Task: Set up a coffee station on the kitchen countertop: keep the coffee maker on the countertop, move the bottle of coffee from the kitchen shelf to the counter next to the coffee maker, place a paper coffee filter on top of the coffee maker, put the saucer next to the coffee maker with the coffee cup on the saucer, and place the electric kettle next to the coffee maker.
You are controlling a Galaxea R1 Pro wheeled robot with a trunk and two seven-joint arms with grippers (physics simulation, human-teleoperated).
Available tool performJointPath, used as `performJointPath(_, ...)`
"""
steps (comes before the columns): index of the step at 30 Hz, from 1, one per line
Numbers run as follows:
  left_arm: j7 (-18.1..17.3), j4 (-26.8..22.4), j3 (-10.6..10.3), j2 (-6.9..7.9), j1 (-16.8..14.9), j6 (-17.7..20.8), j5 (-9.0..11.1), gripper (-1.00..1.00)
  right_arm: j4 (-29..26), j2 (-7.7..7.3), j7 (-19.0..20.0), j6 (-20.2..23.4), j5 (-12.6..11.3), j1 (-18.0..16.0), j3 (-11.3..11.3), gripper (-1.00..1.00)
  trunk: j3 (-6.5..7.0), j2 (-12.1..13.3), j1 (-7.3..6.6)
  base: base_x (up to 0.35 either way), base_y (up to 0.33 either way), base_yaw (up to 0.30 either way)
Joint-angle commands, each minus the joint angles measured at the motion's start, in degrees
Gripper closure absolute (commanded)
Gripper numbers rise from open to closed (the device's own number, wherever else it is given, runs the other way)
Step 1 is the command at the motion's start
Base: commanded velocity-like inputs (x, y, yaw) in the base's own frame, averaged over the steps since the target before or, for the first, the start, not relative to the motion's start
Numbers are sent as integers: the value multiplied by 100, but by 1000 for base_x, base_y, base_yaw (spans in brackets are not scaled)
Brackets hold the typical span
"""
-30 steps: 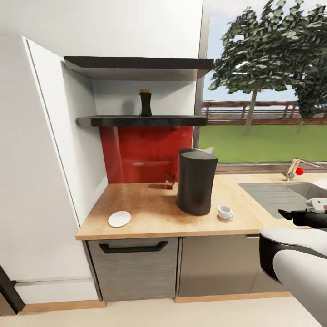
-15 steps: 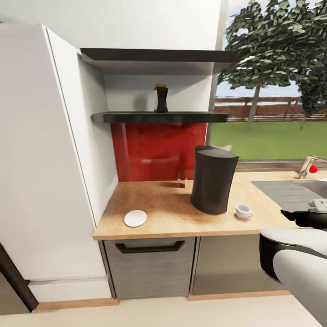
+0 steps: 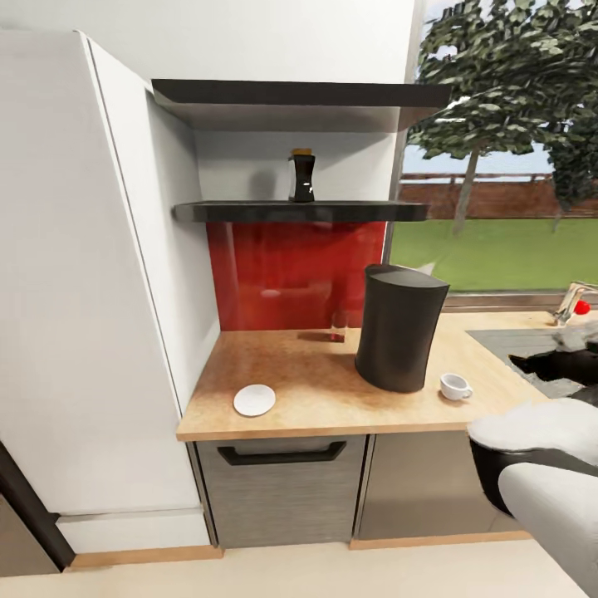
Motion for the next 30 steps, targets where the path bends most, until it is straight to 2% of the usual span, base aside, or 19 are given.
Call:
performJointPath(1, -1, -10, 32, -2, 4, -7, 0, -100, 51, 16, -235, 47, 29, -6, 420, -100, -6, -7, 3, 0, 0, 0)
performJointPath(2, -1, -10, 30, -3, 4, -8, -9, -100, 135, 29, -626, 282, 26, -6, 924, -100, -6, -7, 3, 0, 0, 0)
performJointPath(3, -5, -6, 20, -3, 7, -12, -17, -100, 301, 13, -996, 1042, -15, -9, 1663, -100, -6, -7, 3, 0, 0, 0)
performJointPath(4, -7, -4, 11, -3, 9, -14, -19, -100, 377, 1, -1145, 1480, -96, -11, 2138, -100, -6, -7, 3, 0, 0, 0)
performJointPath(5, -8, -3, 6, -3, 11, -15, -21, -100, 416, -6, -1246, 1808, -226, -13, 2539, -100, -6, -7, 3, 0, 0, 0)
performJointPath(7, -9, -2, 0, -3, 12, -17, -23, -100, 452, -14, -1512, 2316, -565, -18, 3195, -100, -6, -7, 3, 0, 0, 0)
performJointPath(8, -10, -1, -3, -3, 13, -18, -24, -100, 497, -18, -2217, 3042, -862, -69, 3992, -100, -6, -7, 3, 0, 0, 0)
performJointPath(11, -10, -1, -4, -3, 13, -18, -24, -100, 507, -16, -2514, 3410, -925, -188, 4599, -100, -6, -7, 3, 0, 0, 0)
performJointPath(12, -10, -1, -7, -3, 13, -18, -24, -100, 516, 7, -2571, 3549, -939, -371, 4818, -100, -6, -7, 3, 0, 0, 0)
performJointPath(14, -10, -1, -9, -3, 13, -18, -24, -100, 558, 47, -2608, 3763, -949, -644, 4965, -100, -6, -7, 3, 0, 0, 0)
performJointPath(17, -10, -1, -12, -9, 13, -18, -24, -100, 815, 69, -2627, 4020, -1030, -1032, 5048, -100, -6, -7, 3, 0, 0, 0)
performJointPath(19, -10, -1, -13, -11, 13, -18, -24, -100, 1128, 82, -2632, 4134, -1327, -1417, 5070, -100, -6, -7, 3, 0, 0, 0)
performJointPath(22, -10, -1, -13, -10, 13, -18, -24, -100, 1330, 85, -2633, 4324, -1587, -1674, 5075, -100, -6, -7, 3, 0, 0, 0)
performJointPath(24, -10, -1, -11, -6, 13, -18, -24, -100, 1378, 90, -2633, 4446, -1674, -1764, 5076, -100, -6, -7, 3, 0, 0, 0)
performJointPath(27, -10, -1, -11, -3, 13, -18, -24, -100, 1599, 172, -2633, 4705, -1921, -1958, 5080, -100, -6, -7, 3, 0, 0, 0)
performJointPath(30, -10, -1, -7, -3, 13, -18, -24, -100, 2179, 277, -2633, 4801, -2191, -2270, 5078, -100, -6, -7, 3, 0, 0, 0)
